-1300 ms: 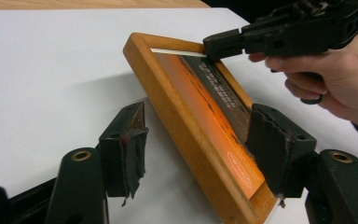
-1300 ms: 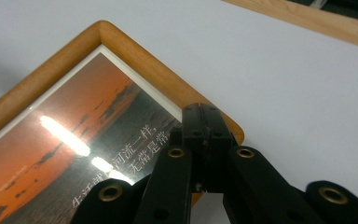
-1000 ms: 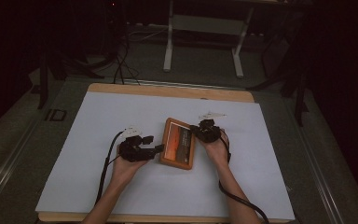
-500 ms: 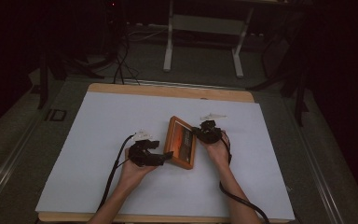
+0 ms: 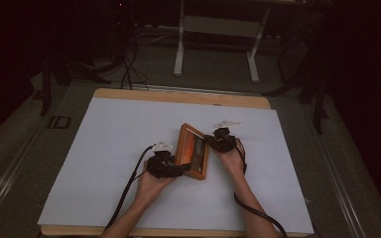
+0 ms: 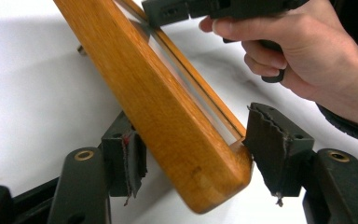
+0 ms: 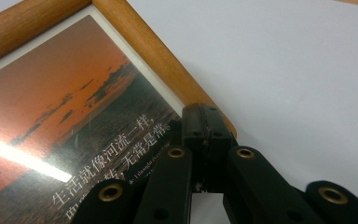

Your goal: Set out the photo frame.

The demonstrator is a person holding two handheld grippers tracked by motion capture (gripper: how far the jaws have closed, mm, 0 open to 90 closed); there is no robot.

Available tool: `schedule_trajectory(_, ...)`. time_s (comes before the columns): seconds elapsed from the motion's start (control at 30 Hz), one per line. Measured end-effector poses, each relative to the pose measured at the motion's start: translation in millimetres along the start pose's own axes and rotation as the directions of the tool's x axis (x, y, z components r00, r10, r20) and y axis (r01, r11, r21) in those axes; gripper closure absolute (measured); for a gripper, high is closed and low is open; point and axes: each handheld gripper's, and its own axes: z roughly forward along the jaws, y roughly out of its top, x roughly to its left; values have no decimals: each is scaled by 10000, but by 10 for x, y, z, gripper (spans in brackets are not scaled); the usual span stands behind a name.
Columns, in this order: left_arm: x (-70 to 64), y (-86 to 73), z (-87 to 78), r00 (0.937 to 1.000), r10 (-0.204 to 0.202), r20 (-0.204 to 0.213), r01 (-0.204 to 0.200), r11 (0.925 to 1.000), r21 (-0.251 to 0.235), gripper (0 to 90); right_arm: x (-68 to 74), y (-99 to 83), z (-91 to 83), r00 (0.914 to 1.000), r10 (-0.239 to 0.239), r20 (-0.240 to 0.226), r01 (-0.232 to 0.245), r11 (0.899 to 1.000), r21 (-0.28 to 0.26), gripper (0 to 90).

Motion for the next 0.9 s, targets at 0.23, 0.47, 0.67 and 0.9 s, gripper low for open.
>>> schedule_trajectory(0.23, -10, 1, 14, 9994, -329, -127, 328, 9994, -115, 442, -1, 12, 0, 9999, -121, 5, 121, 9999, 96, 900)
schedule_trajectory(0.47, -15, 21, 15, 9988, -487, -29, 486, 9987, -169, 487, 0, 32, -43, 9997, -252, -13, 252, 9997, -5, 899)
schedule_trajectory(0.67, -32, 39, 17, 9986, -529, -47, 528, 9985, -145, 505, -33, 69, -215, 9997, -228, 18, 229, 9984, -518, 888)
schedule_trajectory(0.9, -73, 61, 23, 9989, -450, -109, 448, 9988, -190, 532, -118, 94, -451, 9999, -99, 105, 110, 9947, -1026, 868)
